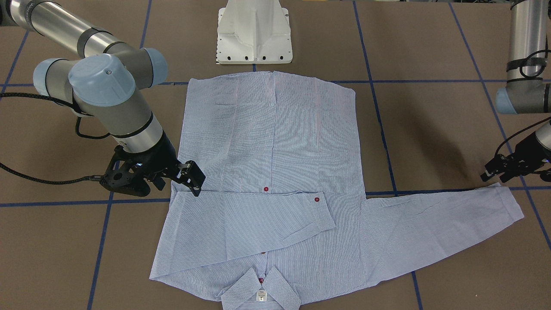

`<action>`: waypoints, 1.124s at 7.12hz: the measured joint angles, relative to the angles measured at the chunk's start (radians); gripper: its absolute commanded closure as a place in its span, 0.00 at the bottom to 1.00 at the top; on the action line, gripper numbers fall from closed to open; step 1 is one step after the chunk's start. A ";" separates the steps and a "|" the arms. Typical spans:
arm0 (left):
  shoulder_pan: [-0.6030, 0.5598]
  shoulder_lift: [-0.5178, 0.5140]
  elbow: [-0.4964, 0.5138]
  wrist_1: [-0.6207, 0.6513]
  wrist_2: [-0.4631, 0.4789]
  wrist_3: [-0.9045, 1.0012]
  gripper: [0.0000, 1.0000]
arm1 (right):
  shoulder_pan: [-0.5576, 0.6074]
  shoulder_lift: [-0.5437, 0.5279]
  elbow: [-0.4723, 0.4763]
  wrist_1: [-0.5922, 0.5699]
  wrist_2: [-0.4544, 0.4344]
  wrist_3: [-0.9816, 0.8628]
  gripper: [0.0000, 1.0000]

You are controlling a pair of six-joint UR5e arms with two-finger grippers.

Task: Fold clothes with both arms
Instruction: 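Release the sleeve and lift the right gripper while the left grasps the other cuff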

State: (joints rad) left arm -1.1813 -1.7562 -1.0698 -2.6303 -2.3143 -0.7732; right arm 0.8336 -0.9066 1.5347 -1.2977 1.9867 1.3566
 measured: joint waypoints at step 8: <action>-0.009 -0.018 0.018 -0.077 0.140 -0.253 0.25 | 0.033 -0.089 0.103 -0.011 0.000 -0.003 0.01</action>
State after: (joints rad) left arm -1.1904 -1.7744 -1.0516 -2.7076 -2.1739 -1.0261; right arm 0.8668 -0.9961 1.6373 -1.3083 1.9866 1.3537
